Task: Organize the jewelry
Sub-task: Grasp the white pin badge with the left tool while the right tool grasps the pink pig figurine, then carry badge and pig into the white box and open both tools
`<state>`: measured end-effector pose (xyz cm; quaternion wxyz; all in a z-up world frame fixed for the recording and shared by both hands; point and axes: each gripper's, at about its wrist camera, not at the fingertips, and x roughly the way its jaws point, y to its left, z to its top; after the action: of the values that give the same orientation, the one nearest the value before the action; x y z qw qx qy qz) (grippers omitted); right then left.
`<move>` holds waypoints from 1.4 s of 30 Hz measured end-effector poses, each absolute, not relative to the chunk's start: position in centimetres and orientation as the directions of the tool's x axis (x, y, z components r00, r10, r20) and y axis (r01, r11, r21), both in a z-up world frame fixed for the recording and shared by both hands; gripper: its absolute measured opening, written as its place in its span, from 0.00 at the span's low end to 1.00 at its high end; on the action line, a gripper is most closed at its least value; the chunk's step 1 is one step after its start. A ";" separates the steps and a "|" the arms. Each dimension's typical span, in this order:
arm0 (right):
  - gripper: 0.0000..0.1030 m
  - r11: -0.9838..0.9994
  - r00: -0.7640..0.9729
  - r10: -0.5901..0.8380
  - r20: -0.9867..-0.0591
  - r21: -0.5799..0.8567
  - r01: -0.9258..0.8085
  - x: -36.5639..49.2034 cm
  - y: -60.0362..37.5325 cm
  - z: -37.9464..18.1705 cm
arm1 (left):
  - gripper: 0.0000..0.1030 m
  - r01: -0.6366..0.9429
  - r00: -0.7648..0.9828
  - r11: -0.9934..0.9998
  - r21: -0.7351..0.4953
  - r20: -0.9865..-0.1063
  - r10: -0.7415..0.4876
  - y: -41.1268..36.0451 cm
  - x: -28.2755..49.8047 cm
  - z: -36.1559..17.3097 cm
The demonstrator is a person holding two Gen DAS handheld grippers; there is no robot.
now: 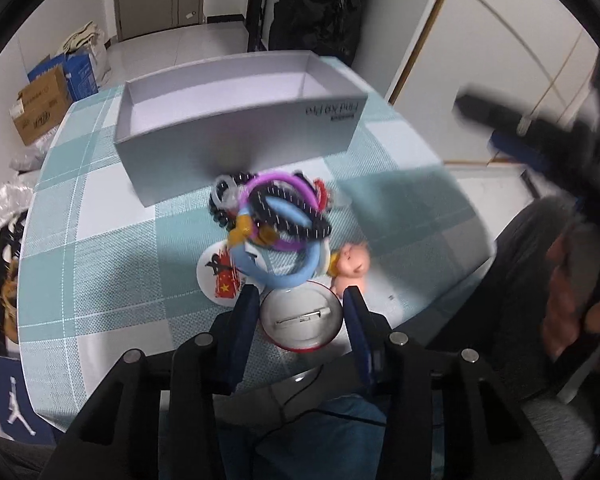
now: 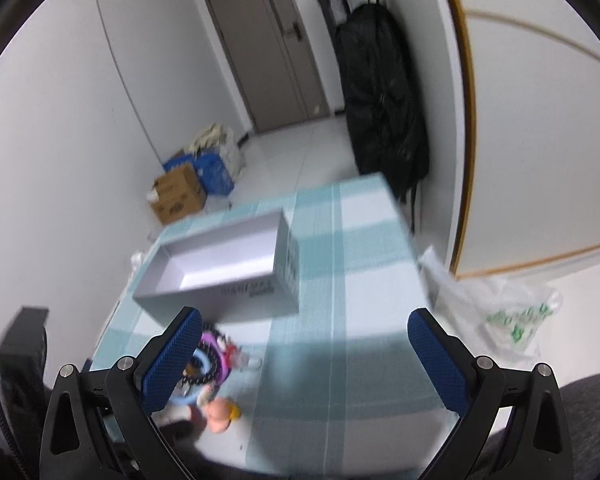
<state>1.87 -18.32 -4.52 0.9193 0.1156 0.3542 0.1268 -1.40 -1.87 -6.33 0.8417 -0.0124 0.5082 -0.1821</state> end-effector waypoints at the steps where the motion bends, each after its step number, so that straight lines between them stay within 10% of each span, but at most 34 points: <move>1: 1.00 0.937 0.696 0.329 -0.638 0.313 -0.156 2.0 -18.2 -4.9 | 0.37 0.290 0.421 0.932 -0.216 -0.846 -0.327 -1.6 -1.4 -6.0; 10: 0.96 0.899 0.475 0.435 -0.764 0.342 -0.274 2.3 -14.3 -8.4 | 0.36 0.242 0.452 0.919 -0.312 -0.802 -0.391 -0.2 -0.8 -4.7; 13: 0.69 0.892 0.432 0.425 -0.795 0.288 -0.348 1.7 -12.1 -9.0 | 0.36 0.233 0.462 0.912 -0.337 -0.787 -0.408 0.1 -0.5 -4.4; 19: 0.65 0.881 0.407 0.417 -0.813 0.250 -0.402 1.2 -10.4 -9.7 | 0.36 0.214 0.485 0.910 -0.354 -0.771 -0.414 1.2 -0.2 -3.9; 27: 0.27 0.870 0.383 0.388 -0.838 0.195 -0.453 0.8 -9.0 -10.3 | 0.36 0.149 0.514 0.899 -0.411 -0.745 -0.426 3.6 0.8 -3.5; 42: 0.27 0.877 0.475 0.442 -0.761 0.254 -0.409 1.3 -11.2 -7.4 | 0.36 0.108 0.572 0.916 -0.387 -0.729 -0.376 4.3 2.7 -2.3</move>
<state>1.25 -11.15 -7.41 0.8586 0.0182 0.4484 0.2478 2.75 4.27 -2.31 0.8736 -0.1518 0.4413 -0.1382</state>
